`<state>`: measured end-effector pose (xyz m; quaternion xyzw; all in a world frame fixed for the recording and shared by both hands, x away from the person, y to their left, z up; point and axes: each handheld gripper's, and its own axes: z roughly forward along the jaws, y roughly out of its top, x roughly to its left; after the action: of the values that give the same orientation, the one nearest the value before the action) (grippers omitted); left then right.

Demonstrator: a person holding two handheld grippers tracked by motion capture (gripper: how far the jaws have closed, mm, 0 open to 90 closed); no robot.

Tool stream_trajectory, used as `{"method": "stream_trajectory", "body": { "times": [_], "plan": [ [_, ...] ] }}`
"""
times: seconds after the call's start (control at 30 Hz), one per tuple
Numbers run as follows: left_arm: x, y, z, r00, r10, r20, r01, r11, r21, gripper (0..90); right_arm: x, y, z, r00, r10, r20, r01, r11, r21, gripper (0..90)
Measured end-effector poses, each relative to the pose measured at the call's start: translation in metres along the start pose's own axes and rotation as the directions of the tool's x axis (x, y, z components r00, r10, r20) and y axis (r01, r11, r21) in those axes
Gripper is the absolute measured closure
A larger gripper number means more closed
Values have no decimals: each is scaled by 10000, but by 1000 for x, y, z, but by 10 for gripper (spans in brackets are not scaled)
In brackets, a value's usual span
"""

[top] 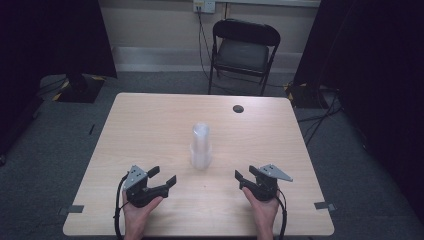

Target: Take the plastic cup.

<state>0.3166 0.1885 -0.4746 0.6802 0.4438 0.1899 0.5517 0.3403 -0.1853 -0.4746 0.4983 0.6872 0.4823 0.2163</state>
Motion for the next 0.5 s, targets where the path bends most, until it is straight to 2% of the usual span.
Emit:
{"method": "stream_trajectory", "body": {
  "times": [0.13, 0.2, 0.3, 0.4, 0.5],
  "plan": [
    [-2, 3, 2, 9999, 132, -47, -132, 9999, 91, 225, 4, -1, -2, 9997, -222, 109, 222, 9998, 16, 378],
    [-2, 5, 3, 9998, 167, 83, -168, 9998, 67, 225, 6, -2, -4, 9993, -324, 159, 324, 9995, 17, 393],
    [-2, 8, 5, 9997, -37, 222, 34, 9999, 101, 259, 7, -2, -7, 9995, -313, -3, 313, 9995, -42, 395],
    [-3, 12, 7, 9998, -111, 191, 109, 9999, 123, 253, 11, -1, -8, 9992, -398, -48, 398, 9992, -25, 394],
    [-4, 17, 10, 9994, -47, 332, 40, 9997, 222, 242, 13, -1, -7, 9990, -400, -215, 400, 9992, 15, 391]
  ]
}}
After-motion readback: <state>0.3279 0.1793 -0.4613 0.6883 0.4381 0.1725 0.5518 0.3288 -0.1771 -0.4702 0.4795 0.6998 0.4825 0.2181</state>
